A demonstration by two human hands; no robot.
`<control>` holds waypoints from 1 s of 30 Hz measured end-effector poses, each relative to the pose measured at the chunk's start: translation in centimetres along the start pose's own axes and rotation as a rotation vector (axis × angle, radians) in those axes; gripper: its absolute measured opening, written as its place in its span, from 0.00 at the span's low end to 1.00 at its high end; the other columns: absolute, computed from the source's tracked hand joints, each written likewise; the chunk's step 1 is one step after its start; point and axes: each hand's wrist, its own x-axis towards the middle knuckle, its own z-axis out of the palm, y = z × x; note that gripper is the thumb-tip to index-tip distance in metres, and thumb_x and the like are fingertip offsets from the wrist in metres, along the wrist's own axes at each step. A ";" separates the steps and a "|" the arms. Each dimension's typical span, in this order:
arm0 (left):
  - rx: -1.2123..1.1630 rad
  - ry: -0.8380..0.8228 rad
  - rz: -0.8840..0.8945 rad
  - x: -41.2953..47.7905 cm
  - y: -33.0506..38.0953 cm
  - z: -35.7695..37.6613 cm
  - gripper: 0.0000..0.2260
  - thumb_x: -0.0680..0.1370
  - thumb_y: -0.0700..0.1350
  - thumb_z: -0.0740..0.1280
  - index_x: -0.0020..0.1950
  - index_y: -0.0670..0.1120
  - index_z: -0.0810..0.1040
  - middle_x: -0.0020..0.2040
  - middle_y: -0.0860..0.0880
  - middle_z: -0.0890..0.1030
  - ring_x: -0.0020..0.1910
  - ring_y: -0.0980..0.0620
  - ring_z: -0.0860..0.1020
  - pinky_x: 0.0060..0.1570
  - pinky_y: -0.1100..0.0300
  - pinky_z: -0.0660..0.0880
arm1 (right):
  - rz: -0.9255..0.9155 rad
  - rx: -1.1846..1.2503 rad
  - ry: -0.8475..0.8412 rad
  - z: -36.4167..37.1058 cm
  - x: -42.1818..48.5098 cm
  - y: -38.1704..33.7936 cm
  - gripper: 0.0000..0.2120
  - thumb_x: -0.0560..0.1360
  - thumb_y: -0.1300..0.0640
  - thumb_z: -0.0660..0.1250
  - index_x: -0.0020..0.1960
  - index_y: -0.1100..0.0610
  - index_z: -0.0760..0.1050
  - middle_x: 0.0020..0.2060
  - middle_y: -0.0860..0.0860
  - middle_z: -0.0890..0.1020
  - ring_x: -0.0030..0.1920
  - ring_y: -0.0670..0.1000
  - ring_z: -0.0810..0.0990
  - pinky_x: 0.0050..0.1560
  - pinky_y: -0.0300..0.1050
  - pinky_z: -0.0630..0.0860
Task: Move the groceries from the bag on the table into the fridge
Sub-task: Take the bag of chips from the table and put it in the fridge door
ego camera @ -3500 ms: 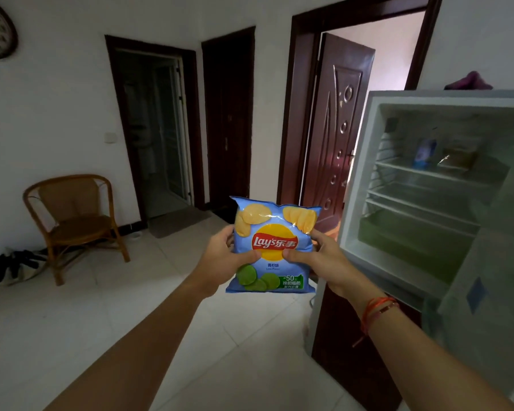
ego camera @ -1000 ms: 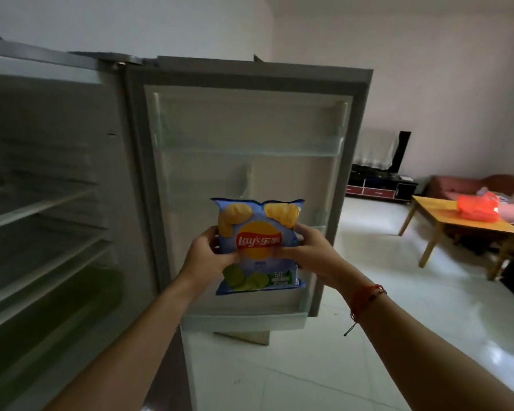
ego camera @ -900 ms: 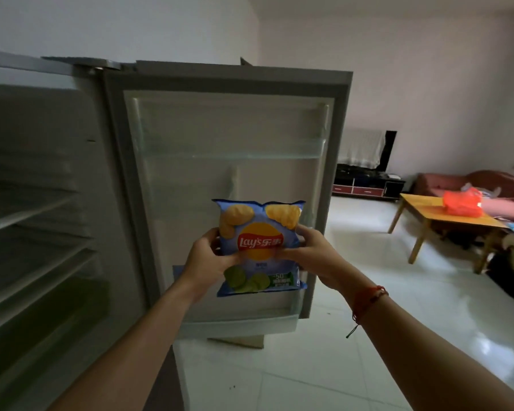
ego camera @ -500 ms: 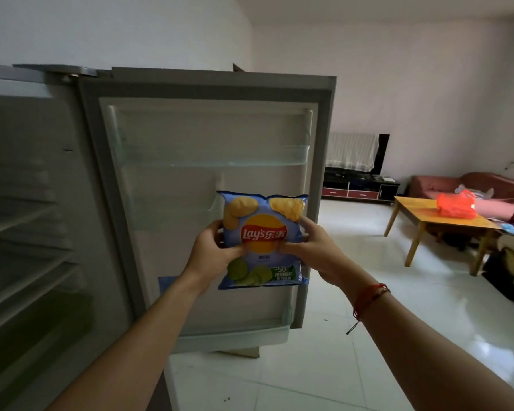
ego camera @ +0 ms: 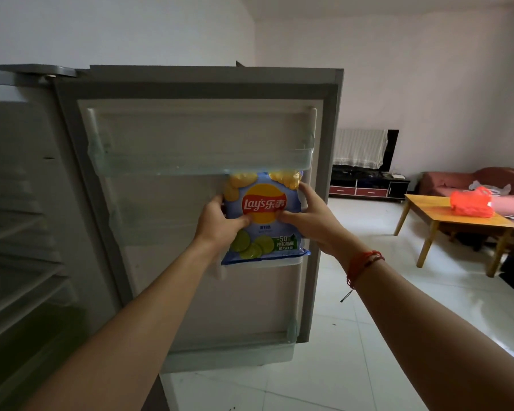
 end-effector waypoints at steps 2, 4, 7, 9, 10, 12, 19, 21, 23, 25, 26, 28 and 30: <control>0.018 0.024 0.012 1.1 -0.3 0.4 0.18 0.72 0.36 0.76 0.58 0.46 0.74 0.48 0.51 0.79 0.46 0.53 0.79 0.40 0.64 0.77 | -0.030 -0.025 0.020 -0.1 1.0 0.2 0.30 0.74 0.67 0.74 0.71 0.53 0.67 0.62 0.55 0.80 0.57 0.55 0.83 0.52 0.52 0.84; 0.048 0.052 0.021 2.0 -0.8 0.7 0.18 0.71 0.36 0.77 0.57 0.46 0.75 0.49 0.50 0.80 0.49 0.49 0.80 0.46 0.57 0.79 | -0.053 -0.045 0.031 -0.2 1.7 0.4 0.30 0.73 0.68 0.74 0.70 0.53 0.67 0.63 0.55 0.79 0.59 0.55 0.83 0.55 0.53 0.83; 0.111 0.063 0.042 2.8 -1.4 1.1 0.21 0.70 0.37 0.78 0.60 0.44 0.76 0.56 0.47 0.82 0.54 0.46 0.81 0.54 0.47 0.80 | -0.068 -0.078 0.041 -0.3 2.7 1.0 0.31 0.72 0.67 0.75 0.69 0.51 0.67 0.63 0.53 0.79 0.60 0.55 0.82 0.56 0.55 0.83; 0.126 0.059 0.041 2.9 -1.9 1.3 0.23 0.70 0.38 0.77 0.64 0.43 0.76 0.58 0.45 0.82 0.56 0.46 0.81 0.54 0.47 0.79 | -0.072 -0.127 0.056 -0.4 3.2 1.8 0.31 0.71 0.65 0.77 0.69 0.51 0.68 0.63 0.51 0.79 0.60 0.55 0.81 0.57 0.58 0.82; 0.141 0.056 0.035 2.8 -2.3 1.4 0.24 0.71 0.37 0.77 0.65 0.43 0.75 0.59 0.46 0.81 0.56 0.47 0.80 0.54 0.49 0.79 | -0.076 -0.152 0.058 -0.4 3.3 2.3 0.31 0.70 0.64 0.78 0.68 0.51 0.69 0.62 0.50 0.80 0.61 0.54 0.81 0.58 0.59 0.81; 0.168 0.050 0.004 2.7 -3.1 1.6 0.23 0.72 0.37 0.76 0.65 0.43 0.75 0.60 0.45 0.81 0.56 0.46 0.80 0.52 0.52 0.78 | -0.077 -0.196 0.048 -0.3 3.3 3.3 0.30 0.70 0.62 0.78 0.67 0.50 0.70 0.61 0.49 0.80 0.61 0.53 0.81 0.59 0.59 0.81; 0.178 0.045 -0.078 2.3 -4.2 1.8 0.22 0.73 0.39 0.75 0.66 0.45 0.73 0.61 0.45 0.80 0.58 0.46 0.79 0.57 0.51 0.77 | -0.063 -0.338 -0.011 -0.3 3.6 4.3 0.31 0.71 0.63 0.77 0.69 0.54 0.67 0.63 0.52 0.79 0.63 0.55 0.79 0.63 0.59 0.78; 0.174 0.048 -0.081 2.3 -4.2 1.7 0.22 0.73 0.39 0.75 0.65 0.44 0.74 0.61 0.45 0.80 0.59 0.45 0.79 0.57 0.50 0.78 | -0.064 -0.354 -0.020 -0.4 3.7 4.3 0.31 0.71 0.64 0.77 0.70 0.55 0.66 0.63 0.53 0.78 0.64 0.55 0.78 0.63 0.59 0.78; 0.175 0.052 -0.090 2.1 -4.2 1.6 0.22 0.73 0.38 0.75 0.65 0.44 0.74 0.61 0.45 0.80 0.59 0.45 0.79 0.56 0.51 0.78 | -0.062 -0.362 -0.019 -0.3 3.6 4.3 0.31 0.72 0.64 0.76 0.70 0.56 0.66 0.64 0.53 0.78 0.64 0.55 0.78 0.63 0.59 0.78; 0.183 0.049 -0.087 2.0 -4.0 1.6 0.22 0.74 0.38 0.74 0.66 0.45 0.73 0.61 0.45 0.80 0.59 0.46 0.79 0.55 0.53 0.77 | -0.058 -0.367 -0.023 -0.3 3.6 4.3 0.32 0.72 0.64 0.76 0.70 0.56 0.65 0.64 0.54 0.77 0.65 0.56 0.78 0.63 0.60 0.78; 0.185 0.047 -0.084 2.0 -4.0 1.6 0.22 0.74 0.38 0.74 0.66 0.45 0.73 0.61 0.45 0.80 0.58 0.46 0.79 0.54 0.53 0.77 | -0.055 -0.369 -0.027 -0.3 3.6 4.3 0.32 0.72 0.64 0.76 0.70 0.56 0.65 0.64 0.54 0.77 0.65 0.56 0.78 0.63 0.60 0.78; 0.195 0.052 -0.081 1.8 -3.9 1.6 0.22 0.74 0.38 0.73 0.66 0.45 0.73 0.61 0.46 0.80 0.56 0.48 0.78 0.53 0.55 0.75 | -0.037 -0.373 -0.027 -0.4 3.6 4.2 0.32 0.72 0.63 0.77 0.70 0.55 0.65 0.64 0.54 0.78 0.64 0.57 0.78 0.63 0.61 0.78; 0.200 0.055 -0.083 1.5 -3.6 1.6 0.21 0.75 0.39 0.73 0.66 0.46 0.73 0.60 0.47 0.79 0.55 0.49 0.77 0.53 0.55 0.75 | -0.024 -0.373 -0.022 -0.4 3.5 4.1 0.32 0.72 0.62 0.77 0.70 0.55 0.65 0.64 0.54 0.78 0.64 0.57 0.78 0.62 0.61 0.79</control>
